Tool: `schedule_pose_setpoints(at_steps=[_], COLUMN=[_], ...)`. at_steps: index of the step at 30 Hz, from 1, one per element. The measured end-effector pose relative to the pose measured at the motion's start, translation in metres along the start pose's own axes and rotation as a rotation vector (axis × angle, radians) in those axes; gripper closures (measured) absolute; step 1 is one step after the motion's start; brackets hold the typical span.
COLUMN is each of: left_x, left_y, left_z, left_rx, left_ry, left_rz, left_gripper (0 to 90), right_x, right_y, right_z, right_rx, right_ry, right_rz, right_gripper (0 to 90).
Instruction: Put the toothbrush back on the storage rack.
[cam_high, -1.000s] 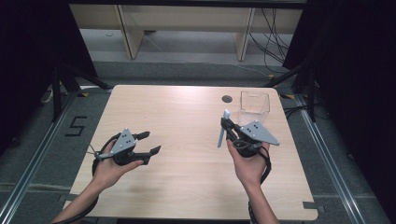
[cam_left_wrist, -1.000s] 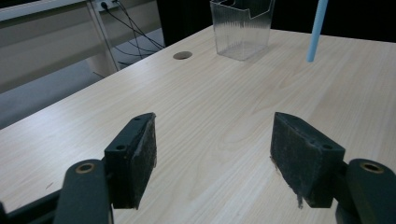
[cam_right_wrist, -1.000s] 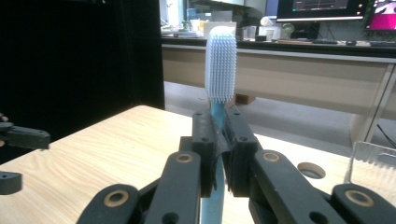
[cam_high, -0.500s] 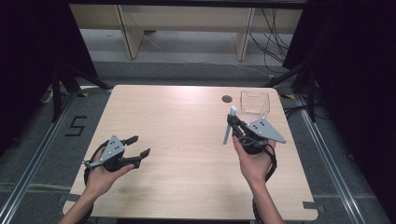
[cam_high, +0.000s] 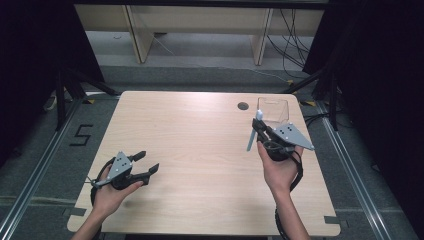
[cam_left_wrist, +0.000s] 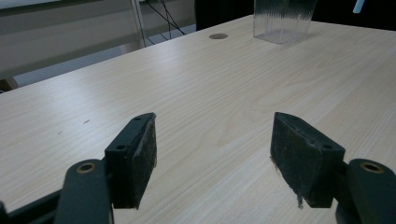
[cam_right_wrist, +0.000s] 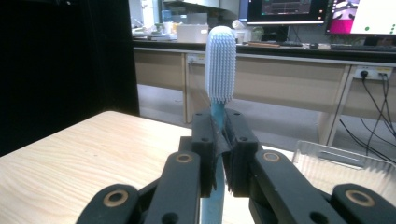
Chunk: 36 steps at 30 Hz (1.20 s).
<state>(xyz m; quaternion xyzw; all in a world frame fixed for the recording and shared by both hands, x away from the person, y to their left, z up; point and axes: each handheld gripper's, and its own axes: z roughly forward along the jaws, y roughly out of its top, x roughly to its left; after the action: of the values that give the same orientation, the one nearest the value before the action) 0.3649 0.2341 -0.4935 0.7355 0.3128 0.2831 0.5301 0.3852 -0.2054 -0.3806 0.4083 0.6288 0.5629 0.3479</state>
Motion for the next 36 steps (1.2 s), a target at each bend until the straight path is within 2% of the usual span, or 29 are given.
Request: schedule_pose_setpoints(at_steps=[8, 9, 11, 13, 14, 19, 20, 22, 23, 24, 26, 28, 30, 31, 32, 36], left_x=[0.002, 0.002, 0.002, 0.002, 0.001, 0.000, 0.000, 0.000, -0.001, -0.001, 0.000, -0.001, -0.001, -0.001, -0.001, -0.001], left_y=[-0.003, -0.004, -0.005, -0.006, -0.006, -0.006, -0.006, -0.006, -0.007, -0.008, -0.008, -0.008, -0.008, -0.008, -0.008, -0.008], left_z=[-0.001, -0.002, 0.000, 0.001, 0.000, 0.000, 0.000, 0.000, 0.000, 0.002, 0.002, 0.001, 0.001, 0.002, 0.002, 0.002], left_rx=[-0.007, -0.007, -0.013, -0.019, -0.011, -0.005, -0.005, -0.004, -0.003, -0.019, -0.012, -0.003, -0.004, -0.010, -0.018, -0.019], left_ry=[0.010, 0.011, 0.007, 0.005, 0.009, 0.008, 0.008, 0.007, 0.006, 0.000, 0.003, 0.006, 0.006, 0.003, 0.000, 0.001], left_rz=[-0.010, -0.013, -0.008, -0.017, -0.013, -0.013, -0.013, -0.009, -0.013, -0.017, -0.005, -0.010, -0.009, -0.007, -0.020, -0.019], left_gripper=[31.3, 31.3, 31.3, 31.2, 31.2, 31.2, 31.2, 31.2, 31.2, 31.2, 31.2, 31.2, 31.2, 31.2, 31.2, 31.3], right_x=[-0.009, -0.011, -0.017, -0.018, -0.020, -0.030, -0.032, -0.035, -0.036, -0.041, -0.045, -0.049, -0.053, -0.053, -0.055, -0.061], right_y=[0.004, 0.005, 0.006, 0.007, 0.007, 0.009, 0.009, 0.010, 0.010, 0.011, 0.012, 0.013, 0.013, 0.013, 0.013, 0.012], right_z=[-0.001, -0.002, -0.002, -0.002, -0.002, -0.003, -0.003, -0.003, -0.003, -0.002, -0.002, -0.001, 0.000, 0.000, 0.001, 0.003], right_rx=[-0.019, -0.010, -0.025, -0.014, -0.019, -0.017, -0.021, -0.016, -0.020, -0.026, -0.026, -0.023, -0.017, -0.018, -0.019, -0.015], right_ry=[-0.026, -0.034, -0.052, -0.045, -0.061, -0.077, -0.088, -0.096, -0.098, -0.109, -0.119, -0.130, -0.133, -0.135, -0.131, -0.153], right_rz=[-0.003, -0.003, -0.010, 0.004, -0.001, -0.007, 0.012, -0.001, 0.014, 0.004, 0.001, 0.006, 0.006, 0.023, 0.020, 0.019], right_gripper=[84.3, 84.3, 84.3, 84.3, 84.3, 84.3, 84.3, 84.3, 84.3, 84.2, 84.3, 84.2, 84.2, 84.1, 84.0, 84.1])
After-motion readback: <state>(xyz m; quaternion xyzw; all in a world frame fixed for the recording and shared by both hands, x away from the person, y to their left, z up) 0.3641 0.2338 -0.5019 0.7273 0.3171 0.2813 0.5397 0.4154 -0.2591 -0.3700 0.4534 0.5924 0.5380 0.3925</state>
